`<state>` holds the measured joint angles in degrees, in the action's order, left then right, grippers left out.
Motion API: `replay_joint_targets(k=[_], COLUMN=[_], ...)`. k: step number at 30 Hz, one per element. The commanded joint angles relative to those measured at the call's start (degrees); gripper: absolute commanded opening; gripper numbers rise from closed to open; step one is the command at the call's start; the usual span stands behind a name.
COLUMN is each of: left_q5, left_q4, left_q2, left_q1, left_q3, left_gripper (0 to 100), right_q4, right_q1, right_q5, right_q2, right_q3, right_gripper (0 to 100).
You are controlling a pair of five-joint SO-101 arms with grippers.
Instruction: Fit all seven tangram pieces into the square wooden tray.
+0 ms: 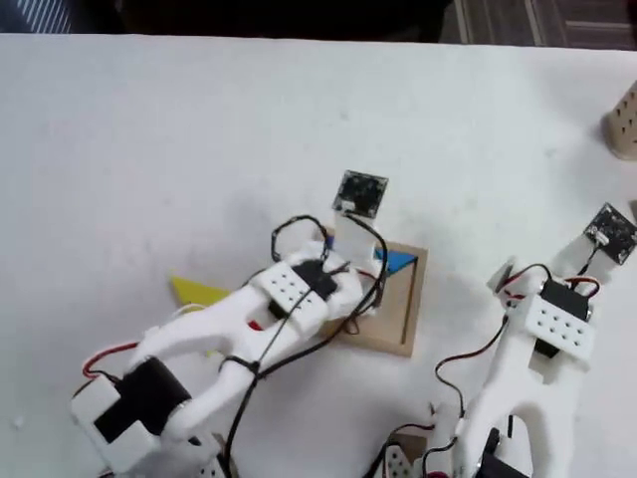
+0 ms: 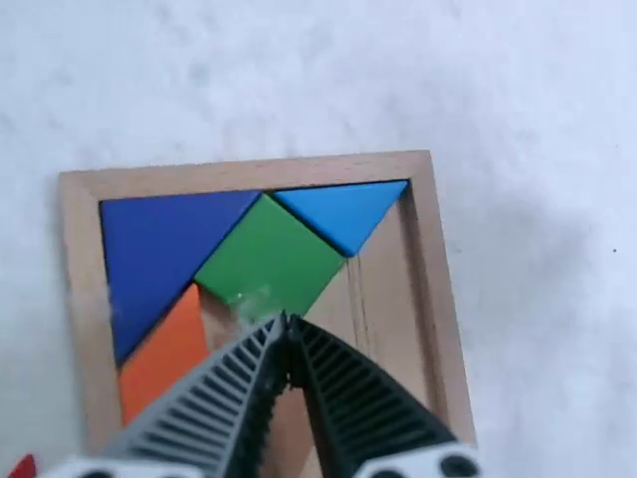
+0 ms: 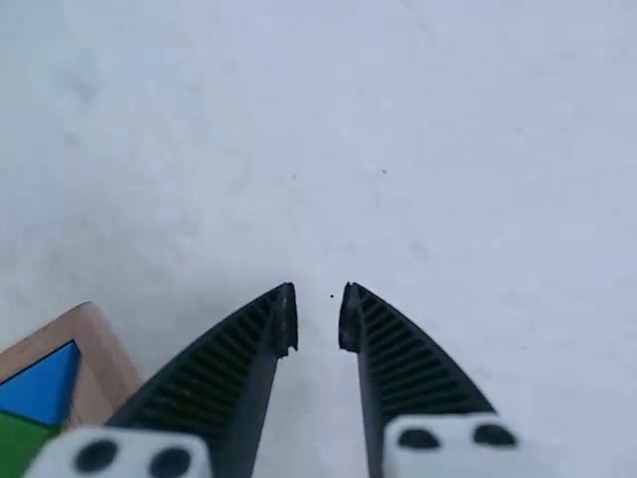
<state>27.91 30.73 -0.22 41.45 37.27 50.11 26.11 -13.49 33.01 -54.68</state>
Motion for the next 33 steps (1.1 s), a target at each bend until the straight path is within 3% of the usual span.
replay_joint_targets(k=[1, 4, 9, 13, 19, 27, 33], left_q5=[-3.3, -5.6, -6.1, -6.2, -15.2, -17.1, -16.9], left_q4=[-1.2, -0.4, 11.4, 11.9, 14.9, 12.6, 11.8], left_q2=[3.2, 10.9, 18.1, 18.7, 18.5, 8.0, -5.0], left_q1=[4.4, 6.5, 6.5, 8.1, 12.6, 15.4, 13.2], left_q3=[-3.3, -7.6, -18.5, -18.9, -18.9, -10.3, -0.8], left_gripper=[2, 2, 2, 2, 2, 2, 2], right_q4=[-0.9, -0.8, -0.8, -0.8, -0.8, -0.9, -0.9], right_q1=[-0.3, -0.4, -0.5, -0.5, -1.3, -1.4, -1.5], right_q5=[-0.7, -0.7, -0.7, -0.7, 0.6, 1.1, 1.2], right_q2=[1.5, 1.5, 1.5, 1.5, 1.4, 1.4, 1.4], right_q3=[2.5, 2.5, 2.5, 2.5, 2.5, 2.5, 2.5], right_gripper=[8.4, 8.4, 8.4, 8.4, 8.4, 8.4, 8.4])
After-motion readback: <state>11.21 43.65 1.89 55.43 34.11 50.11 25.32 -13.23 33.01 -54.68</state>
